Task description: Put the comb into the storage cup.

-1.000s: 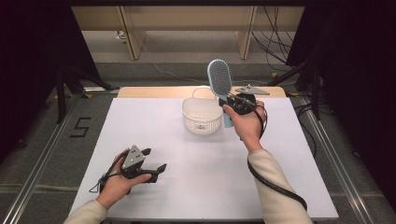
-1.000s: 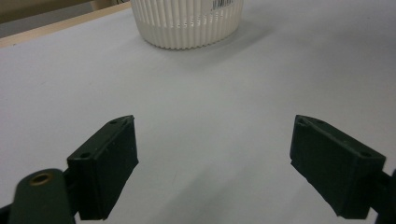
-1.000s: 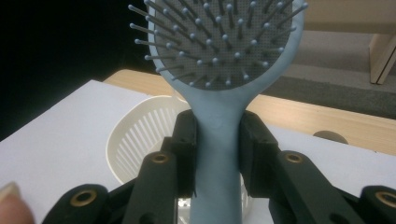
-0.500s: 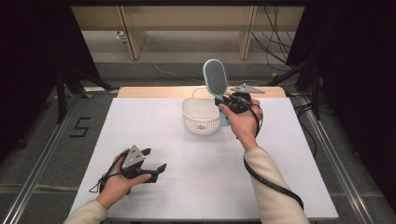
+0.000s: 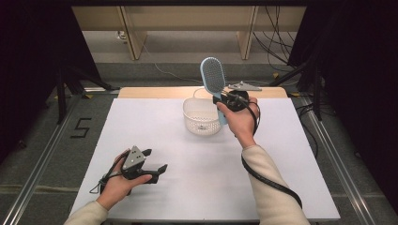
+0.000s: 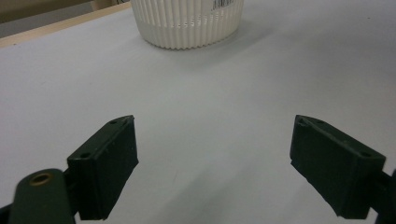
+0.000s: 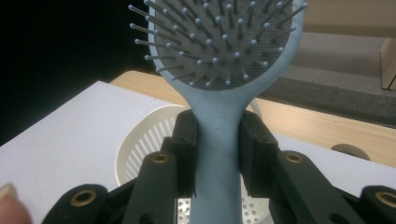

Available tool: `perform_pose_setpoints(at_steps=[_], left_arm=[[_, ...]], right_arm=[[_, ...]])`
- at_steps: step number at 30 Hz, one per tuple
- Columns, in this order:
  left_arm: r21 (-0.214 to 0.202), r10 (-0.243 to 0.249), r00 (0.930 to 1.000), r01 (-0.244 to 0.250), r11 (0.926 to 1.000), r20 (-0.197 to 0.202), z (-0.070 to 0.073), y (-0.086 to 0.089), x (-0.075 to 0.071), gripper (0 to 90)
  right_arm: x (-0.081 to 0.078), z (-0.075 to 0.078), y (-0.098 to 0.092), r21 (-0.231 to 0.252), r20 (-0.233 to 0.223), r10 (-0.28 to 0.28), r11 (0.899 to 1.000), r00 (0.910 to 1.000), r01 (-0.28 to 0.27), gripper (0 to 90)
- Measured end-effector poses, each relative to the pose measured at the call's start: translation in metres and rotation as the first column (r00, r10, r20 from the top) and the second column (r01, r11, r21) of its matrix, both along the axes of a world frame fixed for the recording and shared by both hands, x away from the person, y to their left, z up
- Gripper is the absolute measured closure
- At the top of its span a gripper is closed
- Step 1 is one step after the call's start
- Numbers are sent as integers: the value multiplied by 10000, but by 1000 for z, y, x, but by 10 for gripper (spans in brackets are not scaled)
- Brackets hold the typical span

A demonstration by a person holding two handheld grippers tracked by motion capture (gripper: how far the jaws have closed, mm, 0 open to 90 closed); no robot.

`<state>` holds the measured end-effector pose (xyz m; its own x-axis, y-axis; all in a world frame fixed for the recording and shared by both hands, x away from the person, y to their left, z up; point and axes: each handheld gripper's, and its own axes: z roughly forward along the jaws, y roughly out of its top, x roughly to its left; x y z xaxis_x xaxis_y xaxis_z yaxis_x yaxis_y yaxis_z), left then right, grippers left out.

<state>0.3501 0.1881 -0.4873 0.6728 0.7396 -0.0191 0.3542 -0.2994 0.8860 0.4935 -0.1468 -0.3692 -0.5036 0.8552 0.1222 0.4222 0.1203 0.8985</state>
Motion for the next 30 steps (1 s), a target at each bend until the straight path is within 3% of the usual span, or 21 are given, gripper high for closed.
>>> perform_pose_setpoints(at_steps=[30], left_arm=[[-6,-1,10000,1,10000,31,0,0,0,144]], right_arm=[[12,6,15,-315,281,71,9995,9996,-62,707]])
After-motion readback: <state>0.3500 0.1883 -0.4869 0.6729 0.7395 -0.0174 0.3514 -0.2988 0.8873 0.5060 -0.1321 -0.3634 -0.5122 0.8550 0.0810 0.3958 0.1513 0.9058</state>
